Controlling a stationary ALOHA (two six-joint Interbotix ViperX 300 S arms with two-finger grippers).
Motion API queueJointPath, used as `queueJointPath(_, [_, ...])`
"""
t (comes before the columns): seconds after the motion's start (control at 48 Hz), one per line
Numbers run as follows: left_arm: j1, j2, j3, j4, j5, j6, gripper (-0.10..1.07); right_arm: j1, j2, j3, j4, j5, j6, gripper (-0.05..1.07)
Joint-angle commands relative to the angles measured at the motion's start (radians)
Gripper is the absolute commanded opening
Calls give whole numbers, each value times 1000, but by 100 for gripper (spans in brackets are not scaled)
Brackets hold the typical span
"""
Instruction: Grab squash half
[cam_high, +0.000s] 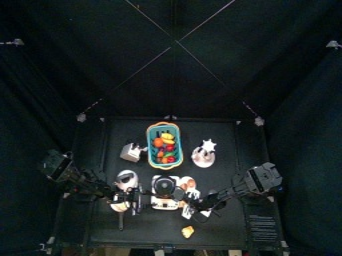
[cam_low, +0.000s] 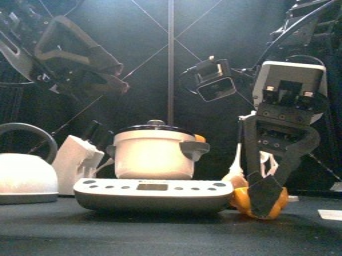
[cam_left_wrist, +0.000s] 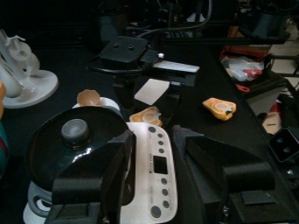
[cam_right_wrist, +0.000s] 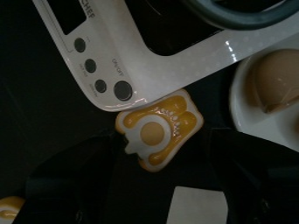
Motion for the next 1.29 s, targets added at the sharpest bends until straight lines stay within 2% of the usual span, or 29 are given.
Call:
queueJointPath(0.0, [-3,-11,-9,-9,0,0,82,-8,-15,-17,-5,0,2,98])
queueJointPath(0.25, [-3,-8,-9,-34,9,0,82,-5,-15,-15,-11,3,2,96])
queueJointPath(0.542, [-23,-14,-20,-38,20,-2,82,-2,-28,-15,-21,5,0,70])
queueJointPath(0.771, [-64,-38,-28,-95,86,0,82,0,-64,9,-21,6,0,68])
queueJointPath(1.021, [-64,-35,-25,-138,100,2,82,-5,-80,14,-41,-61,2,72])
queueJointPath(1.271, [-74,-38,-21,-140,118,2,82,-9,-77,21,-35,-109,3,99])
